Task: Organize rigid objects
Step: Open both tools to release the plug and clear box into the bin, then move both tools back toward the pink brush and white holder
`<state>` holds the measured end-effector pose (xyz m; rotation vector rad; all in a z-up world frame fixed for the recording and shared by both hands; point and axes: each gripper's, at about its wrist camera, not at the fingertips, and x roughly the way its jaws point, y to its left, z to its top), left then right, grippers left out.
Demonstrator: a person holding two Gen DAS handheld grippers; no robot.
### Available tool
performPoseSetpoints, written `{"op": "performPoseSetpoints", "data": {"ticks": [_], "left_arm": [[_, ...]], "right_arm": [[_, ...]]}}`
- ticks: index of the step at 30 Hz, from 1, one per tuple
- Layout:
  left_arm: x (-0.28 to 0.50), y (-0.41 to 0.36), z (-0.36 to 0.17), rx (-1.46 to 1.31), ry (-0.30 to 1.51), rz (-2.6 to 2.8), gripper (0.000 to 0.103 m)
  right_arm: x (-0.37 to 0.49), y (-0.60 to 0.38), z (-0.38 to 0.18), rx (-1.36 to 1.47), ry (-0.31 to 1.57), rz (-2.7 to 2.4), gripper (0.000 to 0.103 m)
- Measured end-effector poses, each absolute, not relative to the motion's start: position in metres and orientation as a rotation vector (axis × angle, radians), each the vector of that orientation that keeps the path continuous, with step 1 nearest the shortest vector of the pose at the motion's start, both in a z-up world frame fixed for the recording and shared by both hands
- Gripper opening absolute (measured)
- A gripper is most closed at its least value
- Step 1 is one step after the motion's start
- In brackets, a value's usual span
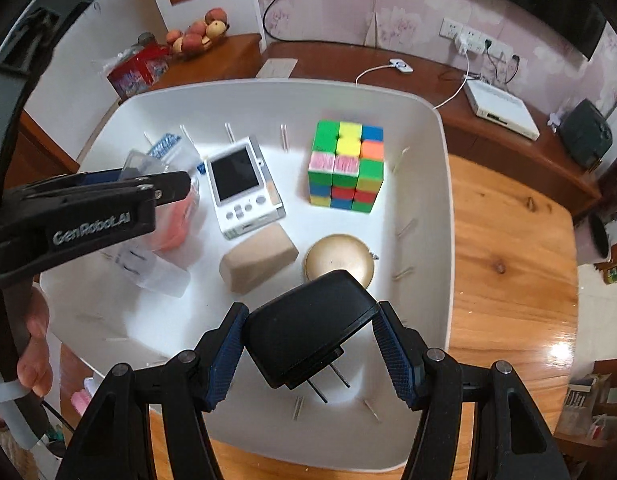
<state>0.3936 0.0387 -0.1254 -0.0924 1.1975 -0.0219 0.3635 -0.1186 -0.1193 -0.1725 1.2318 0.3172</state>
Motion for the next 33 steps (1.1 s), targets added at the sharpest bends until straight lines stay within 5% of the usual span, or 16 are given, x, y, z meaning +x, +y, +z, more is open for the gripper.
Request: {"op": "performPoseSetpoints", "data": {"ticks": [7, 11, 33], "left_arm": [[0.389, 0.032, -0.136, -0.091, 1.251, -0.039, 0.059], [0.378, 0.026, -0.133, -0.051, 1.241, -0.045, 0.083], [0.242, 0.056, -0.039, -0.147, 1.056, -0.091, 0.084]], "right_arm": [[0.36, -0.117, -0.132, -0.168, 1.278, 0.341, 0.065], [0.353, -0.119, -0.129, -0.146, 1.277, 0.362, 0.066], [0.258, -0.141, -0.042, -0.076, 1.039, 0.426, 0.067]]}}
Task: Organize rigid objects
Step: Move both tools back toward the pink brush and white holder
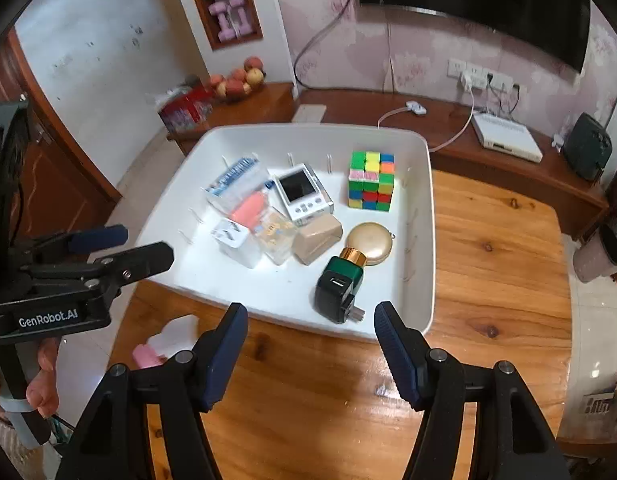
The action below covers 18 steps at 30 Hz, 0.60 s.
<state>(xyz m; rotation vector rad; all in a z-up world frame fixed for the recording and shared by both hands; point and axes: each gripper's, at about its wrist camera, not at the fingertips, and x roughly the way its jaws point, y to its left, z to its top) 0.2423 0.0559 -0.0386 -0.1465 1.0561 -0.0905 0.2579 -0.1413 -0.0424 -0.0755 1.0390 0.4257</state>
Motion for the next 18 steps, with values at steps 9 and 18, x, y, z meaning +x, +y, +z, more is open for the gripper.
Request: {"op": "performPoseSetpoints", "data": {"ticks": [9, 18], "left_arm": [[0.183, 0.078, -0.011, -0.161, 0.984, -0.066, 0.084], [0.128, 0.09, -0.007, -0.185, 0.863, -0.019, 0.084]], "right_arm": [[0.205, -0.141, -0.007, -0.087, 0.921, 0.473, 0.067], [0.167, -0.127, 0.004, -0.085, 0.846, 0.529, 0.067]]}}
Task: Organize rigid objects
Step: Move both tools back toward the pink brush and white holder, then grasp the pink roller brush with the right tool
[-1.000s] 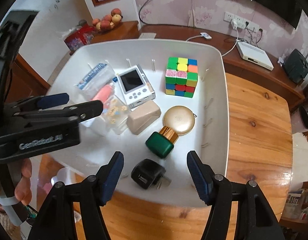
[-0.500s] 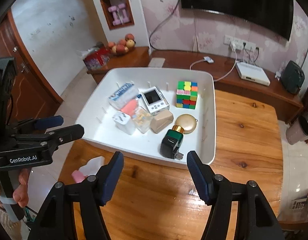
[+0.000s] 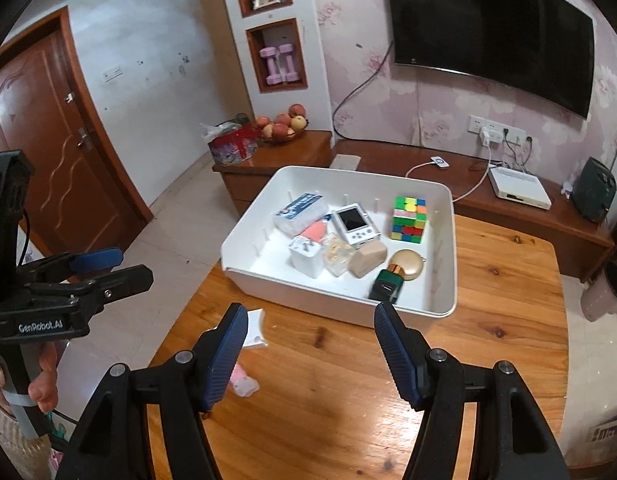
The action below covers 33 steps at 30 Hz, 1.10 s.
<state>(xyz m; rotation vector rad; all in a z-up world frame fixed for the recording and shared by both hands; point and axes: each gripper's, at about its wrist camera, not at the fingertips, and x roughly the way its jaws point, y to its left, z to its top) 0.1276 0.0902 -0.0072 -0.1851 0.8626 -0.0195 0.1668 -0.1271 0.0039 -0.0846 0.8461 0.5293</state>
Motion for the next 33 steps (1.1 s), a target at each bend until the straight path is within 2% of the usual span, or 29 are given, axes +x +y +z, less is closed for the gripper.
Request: {"op": "performPoseSetpoints", "data": {"ticks": [17, 33], "left_arm": [[0.086, 0.102, -0.069, -0.299, 0.878, 0.04, 0.084], [0.068, 0.134, -0.129, -0.386, 0.996, 0.101, 0.084]], "right_arm": [[0.14, -0.073, -0.053, -0.222, 0.877, 0.579, 0.067], [0.138, -0.01, -0.148, -0.495, 0.929, 0.634, 0.066]]}}
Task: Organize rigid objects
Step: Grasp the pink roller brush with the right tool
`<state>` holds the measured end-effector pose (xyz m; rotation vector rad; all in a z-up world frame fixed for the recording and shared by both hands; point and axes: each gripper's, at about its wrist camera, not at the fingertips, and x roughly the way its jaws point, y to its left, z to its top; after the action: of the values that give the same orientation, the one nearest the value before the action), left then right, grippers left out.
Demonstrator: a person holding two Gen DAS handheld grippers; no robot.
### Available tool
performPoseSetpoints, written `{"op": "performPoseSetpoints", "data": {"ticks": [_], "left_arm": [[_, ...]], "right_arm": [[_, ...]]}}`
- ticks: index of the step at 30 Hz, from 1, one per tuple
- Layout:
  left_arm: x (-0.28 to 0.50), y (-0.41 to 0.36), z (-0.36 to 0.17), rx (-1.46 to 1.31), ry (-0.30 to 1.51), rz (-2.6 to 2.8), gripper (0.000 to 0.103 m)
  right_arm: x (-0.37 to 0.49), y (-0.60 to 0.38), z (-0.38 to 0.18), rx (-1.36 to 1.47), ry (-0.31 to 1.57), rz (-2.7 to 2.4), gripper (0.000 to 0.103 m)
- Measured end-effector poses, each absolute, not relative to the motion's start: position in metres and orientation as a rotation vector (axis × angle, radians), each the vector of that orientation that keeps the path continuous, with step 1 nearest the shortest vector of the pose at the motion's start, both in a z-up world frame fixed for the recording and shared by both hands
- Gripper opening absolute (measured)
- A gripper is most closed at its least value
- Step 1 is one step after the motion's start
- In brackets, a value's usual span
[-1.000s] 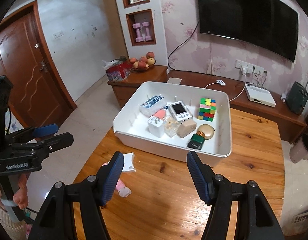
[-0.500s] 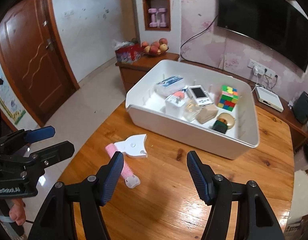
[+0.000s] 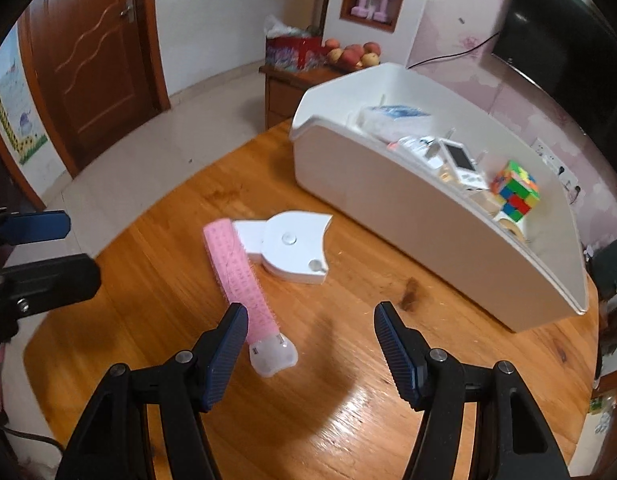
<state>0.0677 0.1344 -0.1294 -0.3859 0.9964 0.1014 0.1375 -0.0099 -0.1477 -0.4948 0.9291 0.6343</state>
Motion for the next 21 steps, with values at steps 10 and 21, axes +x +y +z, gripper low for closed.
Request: {"op": "performPoseSetpoints", "data": {"ticks": [10, 21], "left_arm": [[0.068, 0.138, -0.135, -0.37, 1.014, 0.111, 0.084], [0.066, 0.144, -0.13, -0.33, 0.999, 0.139, 0.084]], "right_arm": [[0.135, 0.017, -0.167, -0.565, 0.94, 0.718, 0.053], [0.13, 0.033, -0.174, -0.631, 0.935, 0.811, 0.047]]}}
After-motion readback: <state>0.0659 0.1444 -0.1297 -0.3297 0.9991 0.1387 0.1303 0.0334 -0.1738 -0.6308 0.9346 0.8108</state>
